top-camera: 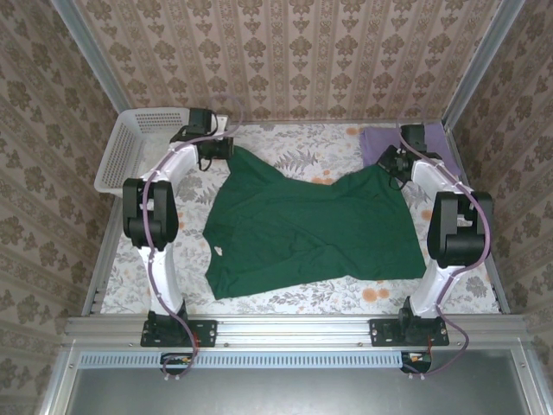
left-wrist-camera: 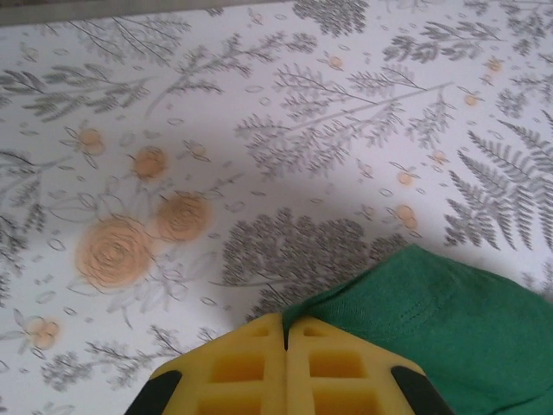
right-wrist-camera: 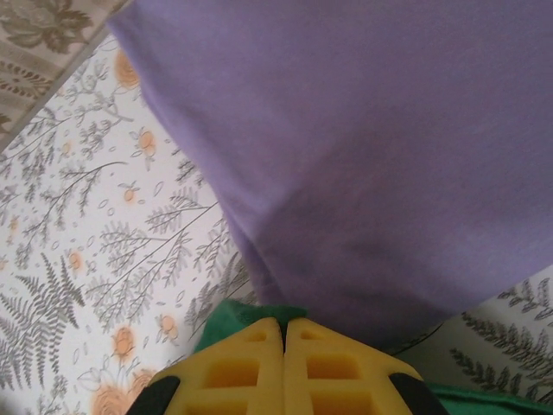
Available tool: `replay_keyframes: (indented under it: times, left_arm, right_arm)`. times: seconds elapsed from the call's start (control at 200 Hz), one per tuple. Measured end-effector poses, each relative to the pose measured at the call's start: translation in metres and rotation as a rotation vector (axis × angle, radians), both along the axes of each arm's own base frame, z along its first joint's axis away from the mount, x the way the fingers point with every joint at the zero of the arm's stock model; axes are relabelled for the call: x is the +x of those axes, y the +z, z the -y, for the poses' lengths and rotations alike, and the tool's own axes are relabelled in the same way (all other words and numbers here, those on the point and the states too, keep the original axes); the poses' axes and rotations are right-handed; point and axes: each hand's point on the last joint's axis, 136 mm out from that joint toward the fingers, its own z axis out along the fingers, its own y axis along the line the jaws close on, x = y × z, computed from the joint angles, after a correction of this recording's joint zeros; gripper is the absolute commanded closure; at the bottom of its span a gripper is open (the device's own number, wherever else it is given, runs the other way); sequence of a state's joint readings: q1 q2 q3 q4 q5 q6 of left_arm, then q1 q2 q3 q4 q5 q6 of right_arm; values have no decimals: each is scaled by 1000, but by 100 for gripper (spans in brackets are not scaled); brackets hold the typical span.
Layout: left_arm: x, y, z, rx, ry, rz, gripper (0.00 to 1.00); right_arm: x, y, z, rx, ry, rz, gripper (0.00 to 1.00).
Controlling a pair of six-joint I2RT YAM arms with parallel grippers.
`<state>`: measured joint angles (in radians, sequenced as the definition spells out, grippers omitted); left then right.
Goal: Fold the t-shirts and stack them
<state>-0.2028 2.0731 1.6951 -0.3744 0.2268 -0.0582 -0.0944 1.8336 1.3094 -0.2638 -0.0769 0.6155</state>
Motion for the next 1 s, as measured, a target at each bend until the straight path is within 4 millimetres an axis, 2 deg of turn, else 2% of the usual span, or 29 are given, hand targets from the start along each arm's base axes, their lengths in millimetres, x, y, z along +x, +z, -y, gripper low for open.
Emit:
replay_keyframes:
  times: [0.245, 0.485, 0.655, 0.83, 1.0]
  left_arm:
    - [5, 3, -4, -6, 0, 17, 100]
    - [-2, 8, 6, -40, -36, 22, 100]
    - [-43, 13, 9, -72, -55, 7, 100]
    - [-94, 19, 14, -107, -58, 9, 100]
    - [-136, 13, 22, -118, -55, 1, 100]
  right_arm:
    - [-2, 0, 21, 27, -29, 2, 100]
    - [-4, -3, 22, 65, -10, 11, 100]
    - [-23, -10, 18, 105, 5, 6, 100]
    - [-47, -6, 17, 146, -7, 26, 100]
    - [-74, -9, 24, 181, -59, 38, 100]
